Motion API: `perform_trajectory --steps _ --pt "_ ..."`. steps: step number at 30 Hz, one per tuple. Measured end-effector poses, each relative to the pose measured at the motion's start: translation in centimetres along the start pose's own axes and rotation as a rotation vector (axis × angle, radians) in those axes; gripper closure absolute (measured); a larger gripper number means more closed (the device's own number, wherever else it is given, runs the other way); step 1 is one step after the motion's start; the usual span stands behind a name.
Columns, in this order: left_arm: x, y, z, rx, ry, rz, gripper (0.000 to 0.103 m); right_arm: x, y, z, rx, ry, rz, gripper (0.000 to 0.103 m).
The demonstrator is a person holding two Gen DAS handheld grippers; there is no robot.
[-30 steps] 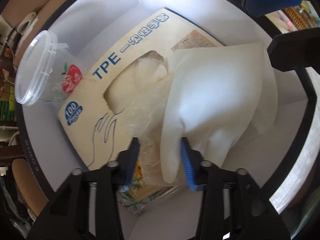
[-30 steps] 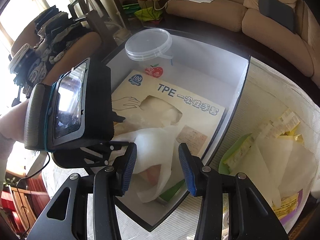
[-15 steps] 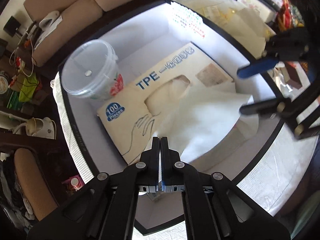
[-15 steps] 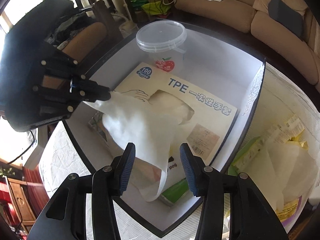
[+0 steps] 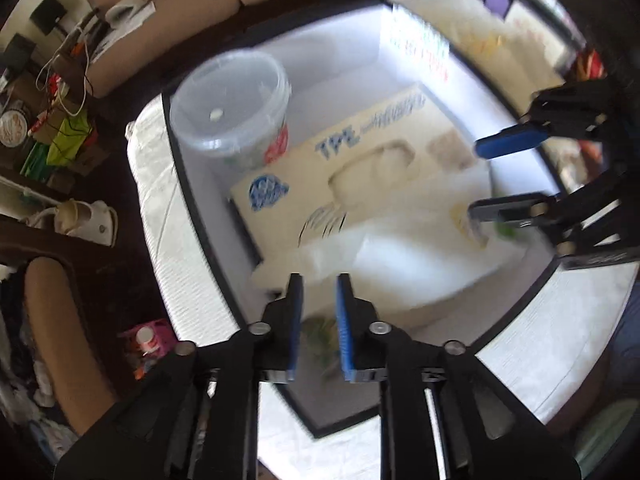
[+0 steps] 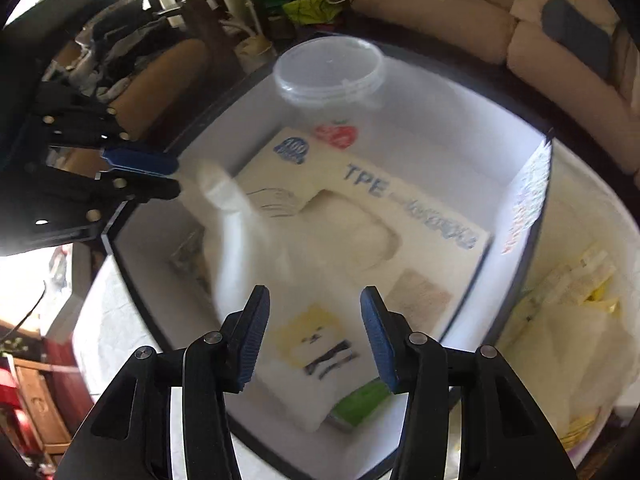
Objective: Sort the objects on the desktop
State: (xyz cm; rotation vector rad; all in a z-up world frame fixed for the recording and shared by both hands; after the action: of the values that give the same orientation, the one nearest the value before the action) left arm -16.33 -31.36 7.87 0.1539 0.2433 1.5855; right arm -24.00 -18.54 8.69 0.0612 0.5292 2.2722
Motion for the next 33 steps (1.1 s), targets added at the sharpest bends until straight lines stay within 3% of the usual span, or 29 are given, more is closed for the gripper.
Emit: perform_trajectory --steps 1,3,6,10,12,16,20,23,26,27,31,33 --pt "0.2 0.5 -0.1 0.014 -0.001 0.004 0.069 0.2 0.3 -0.5 -0.005 -0.013 0.013 0.051" --pt "0.5 1.0 -0.9 0.006 0.007 -0.007 0.068 0.3 0.4 -1.9 -0.046 -0.008 0.031 0.052" --pt "1.2 1.2 -4.3 -0.08 0.05 -0.041 0.068 0.1 0.1 -3.9 -0.121 -0.092 0.123 0.052" --pt "1.3 0.3 -6.8 -0.142 0.051 -0.033 0.068 -0.1 -0.9 -6.0 -0.213 -0.1 0.202 0.052" --pt "1.1 -0.2 -7.0 -0.147 0.019 -0.009 0.068 -0.2 -1.3 -6.4 -0.223 -0.098 0.218 0.053" --pt "1.9 -1.7 -7.5 -0.189 -0.016 -0.013 0.068 0.1 -2.3 -7.1 -0.245 -0.133 0.243 0.062" --pt "2.7 -2.7 -8.0 -0.244 -0.027 -0.027 0.069 -0.6 -3.2 -7.2 -0.269 -0.151 0.306 0.062" --pt "2.6 -2.6 -8.1 -0.248 -0.017 -0.025 0.068 -1.0 -3.6 -7.2 -0.272 -0.241 0.378 0.064" --pt "2.7 -2.3 -7.6 -0.233 0.053 -0.035 0.065 -0.7 -3.6 -6.5 -0.243 -0.303 0.39 0.064" --pt "2.7 -2.2 -7.2 -0.221 0.072 -0.039 0.065 -0.5 -3.5 -5.7 -0.217 -0.285 0.364 0.064" --pt "3.1 -2.1 -3.8 -0.153 0.137 -0.055 0.047 0.4 -3.5 -0.1 -0.06 -0.186 0.241 0.06" --pt "3.4 -2.3 -2.0 -0.12 0.143 -0.045 0.046 1.0 -4.4 3.1 0.012 -0.141 0.19 0.055"
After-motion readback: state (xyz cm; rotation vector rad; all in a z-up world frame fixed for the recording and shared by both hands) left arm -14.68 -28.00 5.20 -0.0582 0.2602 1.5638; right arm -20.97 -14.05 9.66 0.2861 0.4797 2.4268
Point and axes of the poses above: each gripper's, at about its wrist camera, not at the fingertips, and z roughly against the way its jaws point, x to its right, y to its top, the point moved 5 cm from there along -z, roughly the way its jaws point, and after that the axes turned 1 degree about y, right-handed, at the moved point
